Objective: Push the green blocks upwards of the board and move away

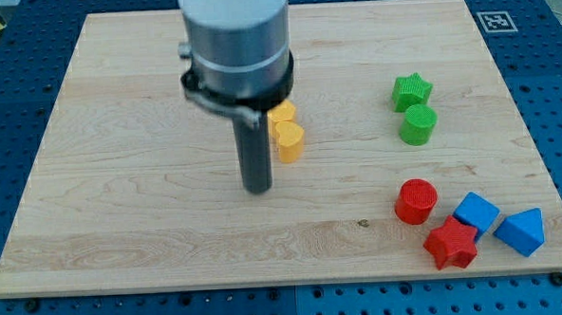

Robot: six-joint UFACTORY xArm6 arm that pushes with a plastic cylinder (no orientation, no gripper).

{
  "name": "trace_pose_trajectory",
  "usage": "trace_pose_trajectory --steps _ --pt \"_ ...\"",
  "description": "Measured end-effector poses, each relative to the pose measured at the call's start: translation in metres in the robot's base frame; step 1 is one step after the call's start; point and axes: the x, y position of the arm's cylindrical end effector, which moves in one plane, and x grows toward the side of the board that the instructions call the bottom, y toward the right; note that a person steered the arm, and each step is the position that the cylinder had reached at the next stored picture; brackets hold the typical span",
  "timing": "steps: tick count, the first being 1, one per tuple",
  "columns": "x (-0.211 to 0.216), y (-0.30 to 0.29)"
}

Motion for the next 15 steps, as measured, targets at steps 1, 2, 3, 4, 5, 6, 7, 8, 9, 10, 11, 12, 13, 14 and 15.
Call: trace_pose_trajectory --steps 1,2,3,4,5,6,7,8,9,10,11,12,13,14,15 --pt "0.018 0.047" --pt "-0.001 0.091" --pt "-0.027 0.116" --pt "-0.029 0.156" --pt "-0.035 0.184" --pt "-0.053 0.196" --pt "-0.074 0.197" --pt "-0.091 0.197" --pt "-0.092 0.213" --pt "-0.083 0.229" --pt "-0.062 0.255" --pt "-0.044 0.291" --pt "-0.042 0.283" --pt "-0.026 0.274" --pt "-0.016 0.286"
